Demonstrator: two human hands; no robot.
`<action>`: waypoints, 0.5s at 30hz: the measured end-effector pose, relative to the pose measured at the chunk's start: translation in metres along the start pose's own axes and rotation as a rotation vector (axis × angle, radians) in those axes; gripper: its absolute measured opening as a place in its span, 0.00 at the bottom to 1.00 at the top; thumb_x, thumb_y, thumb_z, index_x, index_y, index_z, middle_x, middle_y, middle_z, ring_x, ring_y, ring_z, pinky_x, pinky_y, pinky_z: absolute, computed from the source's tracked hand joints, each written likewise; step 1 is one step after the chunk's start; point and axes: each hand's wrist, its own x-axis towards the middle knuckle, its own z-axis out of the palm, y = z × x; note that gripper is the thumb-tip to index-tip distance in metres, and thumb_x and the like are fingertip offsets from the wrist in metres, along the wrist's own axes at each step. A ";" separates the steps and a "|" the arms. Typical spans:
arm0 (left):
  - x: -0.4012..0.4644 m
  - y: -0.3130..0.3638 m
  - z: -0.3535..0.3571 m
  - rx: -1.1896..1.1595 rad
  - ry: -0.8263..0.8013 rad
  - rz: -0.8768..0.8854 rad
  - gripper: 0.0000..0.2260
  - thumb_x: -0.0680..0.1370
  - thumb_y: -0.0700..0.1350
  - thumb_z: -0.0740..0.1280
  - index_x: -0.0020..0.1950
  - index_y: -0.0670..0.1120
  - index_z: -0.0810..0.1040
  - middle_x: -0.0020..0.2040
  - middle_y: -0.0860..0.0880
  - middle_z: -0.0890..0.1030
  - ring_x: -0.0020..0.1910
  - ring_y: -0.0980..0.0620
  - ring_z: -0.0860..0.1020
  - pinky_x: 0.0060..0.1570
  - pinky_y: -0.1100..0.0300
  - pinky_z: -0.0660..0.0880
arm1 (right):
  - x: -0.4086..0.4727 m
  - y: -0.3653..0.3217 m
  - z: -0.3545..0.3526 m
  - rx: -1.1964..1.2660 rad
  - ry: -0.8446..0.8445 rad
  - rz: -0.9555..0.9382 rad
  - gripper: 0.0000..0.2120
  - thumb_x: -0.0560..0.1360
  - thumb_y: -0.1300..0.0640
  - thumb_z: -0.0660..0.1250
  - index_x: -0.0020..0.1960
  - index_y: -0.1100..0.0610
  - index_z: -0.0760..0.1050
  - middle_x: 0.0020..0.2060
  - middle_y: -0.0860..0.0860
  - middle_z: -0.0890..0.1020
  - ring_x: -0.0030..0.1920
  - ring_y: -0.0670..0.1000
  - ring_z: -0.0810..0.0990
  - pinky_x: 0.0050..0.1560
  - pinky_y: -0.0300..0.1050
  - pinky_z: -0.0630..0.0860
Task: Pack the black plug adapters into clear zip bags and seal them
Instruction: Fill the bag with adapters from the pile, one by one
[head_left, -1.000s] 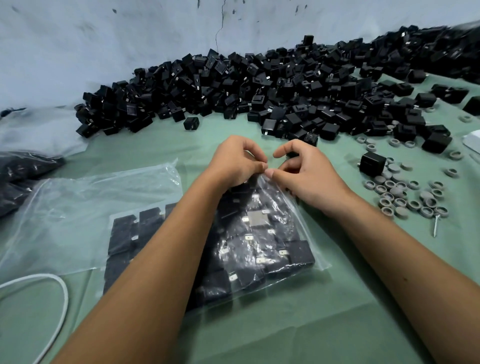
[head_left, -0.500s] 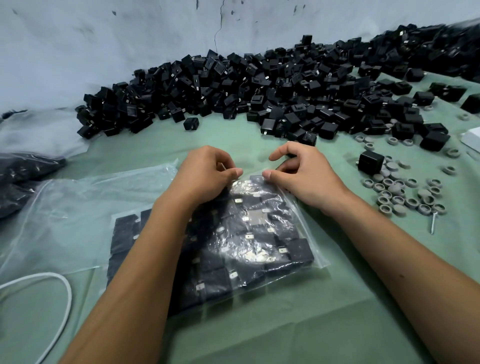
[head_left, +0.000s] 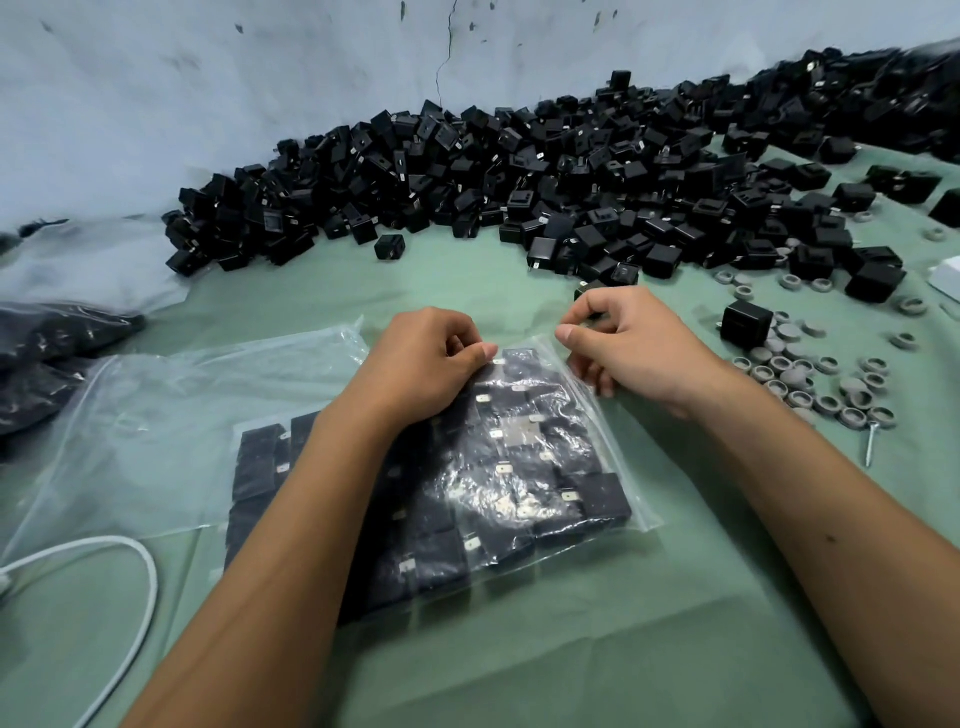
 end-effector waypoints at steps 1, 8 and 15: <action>0.000 0.003 0.002 0.017 0.002 0.003 0.09 0.80 0.54 0.70 0.43 0.53 0.82 0.39 0.54 0.81 0.39 0.56 0.78 0.38 0.59 0.73 | -0.001 -0.001 0.002 0.006 -0.014 -0.008 0.04 0.82 0.60 0.68 0.50 0.59 0.79 0.29 0.52 0.83 0.27 0.48 0.78 0.26 0.40 0.74; -0.002 0.019 0.018 0.139 0.048 0.037 0.11 0.83 0.55 0.64 0.52 0.49 0.81 0.46 0.50 0.82 0.48 0.48 0.78 0.49 0.50 0.76 | -0.004 -0.007 -0.003 -0.009 -0.072 0.033 0.05 0.84 0.61 0.64 0.50 0.61 0.75 0.27 0.52 0.81 0.24 0.48 0.78 0.23 0.40 0.74; -0.007 0.034 0.034 0.232 0.059 0.025 0.15 0.84 0.58 0.58 0.59 0.49 0.76 0.54 0.47 0.77 0.57 0.45 0.73 0.57 0.48 0.72 | -0.009 -0.014 -0.002 0.058 -0.173 0.115 0.07 0.85 0.61 0.62 0.49 0.59 0.75 0.30 0.52 0.78 0.25 0.45 0.76 0.24 0.37 0.73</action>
